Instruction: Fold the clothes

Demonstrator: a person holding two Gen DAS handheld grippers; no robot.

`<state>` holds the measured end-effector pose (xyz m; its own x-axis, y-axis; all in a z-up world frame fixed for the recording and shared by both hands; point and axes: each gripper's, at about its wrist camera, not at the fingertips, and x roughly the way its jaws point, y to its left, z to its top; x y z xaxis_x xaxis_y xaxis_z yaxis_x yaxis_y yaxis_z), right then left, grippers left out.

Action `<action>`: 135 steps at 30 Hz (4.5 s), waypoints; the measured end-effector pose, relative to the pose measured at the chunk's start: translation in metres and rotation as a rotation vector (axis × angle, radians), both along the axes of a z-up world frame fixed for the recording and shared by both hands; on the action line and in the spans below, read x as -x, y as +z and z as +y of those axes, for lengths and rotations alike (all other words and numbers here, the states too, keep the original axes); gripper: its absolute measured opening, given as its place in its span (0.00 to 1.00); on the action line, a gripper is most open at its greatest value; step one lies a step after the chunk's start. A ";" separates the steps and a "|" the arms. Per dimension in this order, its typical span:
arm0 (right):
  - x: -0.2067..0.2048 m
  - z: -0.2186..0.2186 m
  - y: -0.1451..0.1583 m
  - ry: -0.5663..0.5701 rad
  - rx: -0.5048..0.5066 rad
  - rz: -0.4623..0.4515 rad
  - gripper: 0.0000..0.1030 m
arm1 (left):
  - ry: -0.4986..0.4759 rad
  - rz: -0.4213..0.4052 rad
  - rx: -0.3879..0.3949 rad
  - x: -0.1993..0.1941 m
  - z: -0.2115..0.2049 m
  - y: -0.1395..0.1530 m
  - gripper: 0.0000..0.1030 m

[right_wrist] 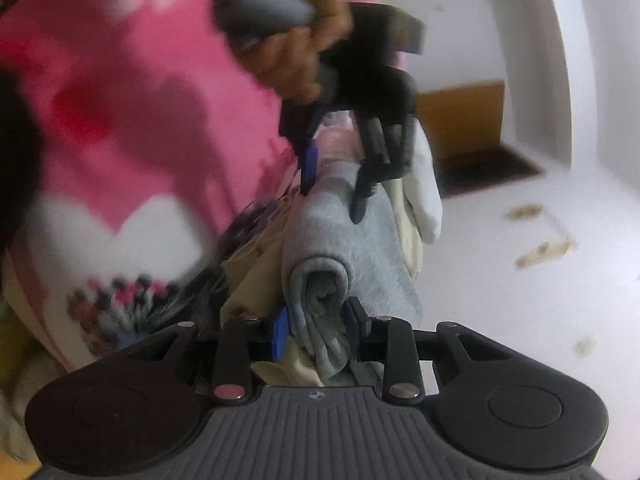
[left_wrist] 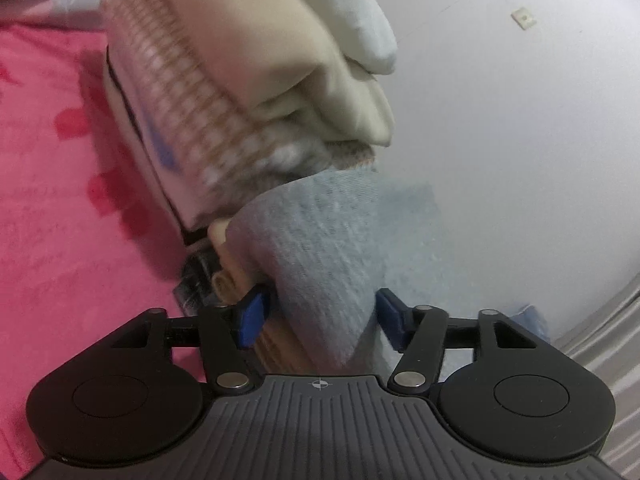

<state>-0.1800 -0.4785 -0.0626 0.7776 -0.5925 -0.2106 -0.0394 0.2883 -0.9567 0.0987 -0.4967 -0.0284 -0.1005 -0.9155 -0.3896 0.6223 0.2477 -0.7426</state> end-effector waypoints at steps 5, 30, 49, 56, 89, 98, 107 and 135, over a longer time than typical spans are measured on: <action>0.016 0.006 0.008 -0.019 -0.065 -0.083 0.45 | 0.059 -0.063 0.010 0.001 0.020 0.007 0.78; -0.016 -0.207 0.086 -0.257 -1.069 -0.847 0.46 | 0.074 -0.652 0.027 0.059 -0.055 0.043 0.96; 0.069 -0.105 0.120 -0.238 -1.462 -0.733 0.97 | 0.116 -0.457 -0.004 0.085 0.077 0.101 1.00; 0.073 -0.037 0.125 -0.287 -1.314 -0.681 1.00 | 0.088 -0.545 -0.061 0.145 0.118 0.110 1.00; 0.086 0.065 0.129 -0.664 -1.039 -0.760 1.00 | 0.312 -0.675 -0.226 0.213 0.168 0.091 1.00; 0.081 0.073 0.121 -0.679 -0.976 -0.735 1.00 | 0.305 -0.678 -0.264 0.214 0.162 0.083 1.00; 0.080 0.075 0.121 -0.689 -0.985 -0.741 1.00 | 0.299 -0.665 -0.255 0.216 0.162 0.084 1.00; 0.091 0.062 0.120 -0.744 -0.999 -0.791 1.00 | 0.279 -0.705 -0.290 0.227 0.152 0.078 1.00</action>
